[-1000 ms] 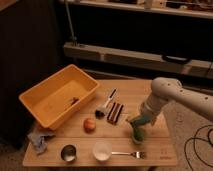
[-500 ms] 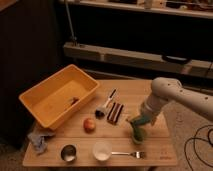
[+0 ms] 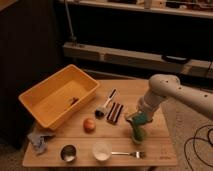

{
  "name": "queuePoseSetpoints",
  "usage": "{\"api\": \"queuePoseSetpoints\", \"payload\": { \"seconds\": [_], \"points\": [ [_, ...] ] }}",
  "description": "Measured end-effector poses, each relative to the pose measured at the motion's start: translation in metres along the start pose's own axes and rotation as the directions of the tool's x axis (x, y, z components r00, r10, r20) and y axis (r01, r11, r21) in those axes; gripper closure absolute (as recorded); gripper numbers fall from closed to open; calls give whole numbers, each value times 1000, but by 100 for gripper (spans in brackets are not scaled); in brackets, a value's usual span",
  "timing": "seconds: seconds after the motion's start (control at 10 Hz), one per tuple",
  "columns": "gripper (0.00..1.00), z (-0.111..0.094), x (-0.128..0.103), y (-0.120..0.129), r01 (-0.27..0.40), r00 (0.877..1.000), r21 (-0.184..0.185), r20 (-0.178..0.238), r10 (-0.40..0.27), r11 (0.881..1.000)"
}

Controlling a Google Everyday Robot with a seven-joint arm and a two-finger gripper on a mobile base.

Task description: Place brush in metal cup

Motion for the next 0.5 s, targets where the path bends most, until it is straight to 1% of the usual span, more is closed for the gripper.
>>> {"api": "queuePoseSetpoints", "payload": {
  "seconds": [0.1,0.2,0.3,0.4,0.5],
  "points": [
    [20,-2,-9,15,29,999,-10,16,-29,1000],
    [20,-4,-23,37,75,996,-24,42,-74,997],
    [20,-5,-39,65,137,987,-35,85,-133,990],
    [20,-4,-55,88,195,972,-35,141,-188,980],
    [20,-1,-65,102,234,959,-26,173,-226,972]
  ]
}}
